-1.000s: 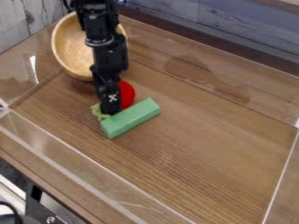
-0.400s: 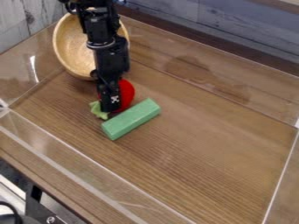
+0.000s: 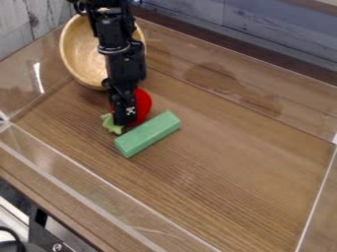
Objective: Move the red object to the right side of the table
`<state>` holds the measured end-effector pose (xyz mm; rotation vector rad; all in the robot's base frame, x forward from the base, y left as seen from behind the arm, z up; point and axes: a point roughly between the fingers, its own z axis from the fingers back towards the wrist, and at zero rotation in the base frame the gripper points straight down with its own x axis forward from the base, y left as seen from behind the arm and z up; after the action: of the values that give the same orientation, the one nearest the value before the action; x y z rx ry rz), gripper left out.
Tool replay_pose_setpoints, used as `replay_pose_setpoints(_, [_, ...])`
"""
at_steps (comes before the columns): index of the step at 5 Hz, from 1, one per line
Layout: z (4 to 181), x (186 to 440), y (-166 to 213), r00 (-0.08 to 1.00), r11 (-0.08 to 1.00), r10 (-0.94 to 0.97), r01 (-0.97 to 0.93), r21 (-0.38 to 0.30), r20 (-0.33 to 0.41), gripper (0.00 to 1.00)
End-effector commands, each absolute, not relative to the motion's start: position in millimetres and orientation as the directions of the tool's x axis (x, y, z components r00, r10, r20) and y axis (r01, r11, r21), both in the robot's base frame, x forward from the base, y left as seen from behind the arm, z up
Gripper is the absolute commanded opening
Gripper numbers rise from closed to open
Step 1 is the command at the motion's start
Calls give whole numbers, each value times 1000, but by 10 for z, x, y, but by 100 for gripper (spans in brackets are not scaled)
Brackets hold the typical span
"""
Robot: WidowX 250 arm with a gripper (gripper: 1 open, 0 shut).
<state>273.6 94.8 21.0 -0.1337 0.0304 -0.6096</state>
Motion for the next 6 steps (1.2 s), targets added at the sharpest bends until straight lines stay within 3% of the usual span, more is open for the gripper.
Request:
replay_pose_setpoints(1, [310, 2831, 929, 821, 814, -570, 571, -106, 34, 0])
replay_pose_setpoints(6, [310, 2865, 892, 843, 836, -537, 537, -114, 30, 0])
